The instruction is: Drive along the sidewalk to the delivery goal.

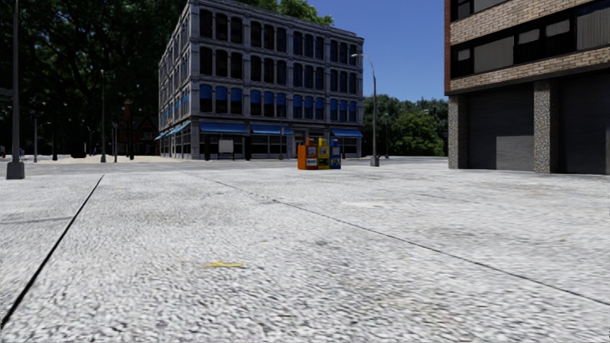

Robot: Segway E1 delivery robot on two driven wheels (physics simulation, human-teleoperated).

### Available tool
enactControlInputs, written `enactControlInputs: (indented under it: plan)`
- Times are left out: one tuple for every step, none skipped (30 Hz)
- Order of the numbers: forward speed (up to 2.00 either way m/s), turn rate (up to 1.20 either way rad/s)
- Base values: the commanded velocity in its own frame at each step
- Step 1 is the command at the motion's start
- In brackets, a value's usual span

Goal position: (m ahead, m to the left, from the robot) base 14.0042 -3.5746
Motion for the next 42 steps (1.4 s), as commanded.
enactControlInputs:
  plan:
    - [2.0,-0.38]
    - [2.0,-0.38]
    - [2.0,-0.38]
    - [2.0,-0.38]
    - [2.0,-0.32]
    - [2.0,-0.16]
    - [2.0,0.0]
    - [2.0,0.0]
    - [2.0,0.0]
    - [2.0,0.0]
    - [2.0,0.0]
    - [2.0,0.0]
    - [2.0,0.0]
    - [2.0,0.0]
    - [2.0,0.0]
    - [2.0,0.0]
    - [2.0,0.0]
    - [2.0,0.0]
    - [2.0,0.0]
    - [2.0,0.0]
    - [2.0,0.0]
    - [2.0,0.0]
    - [2.0,0.0]
    - [2.0,0.0]
    - [2.0,0.0]
    - [2.0,0.0]
    - [2.0,0.0]
    - [2.0,0.0]
    - [2.0,0.0]
    - [2.0,0.0]
    - [2.0,0.0]
    - [2.0,0.0]
    - [2.0,0.0]
    - [2.0,0.0]
    - [2.0,0.0]
    - [2.0,0.0]
    - [2.0,0.0]
    - [2.0,0.0]
    - [2.0,0.0]
    - [2.0,0.0]
    - [2.0,0.0]
    - [2.0,0.0]
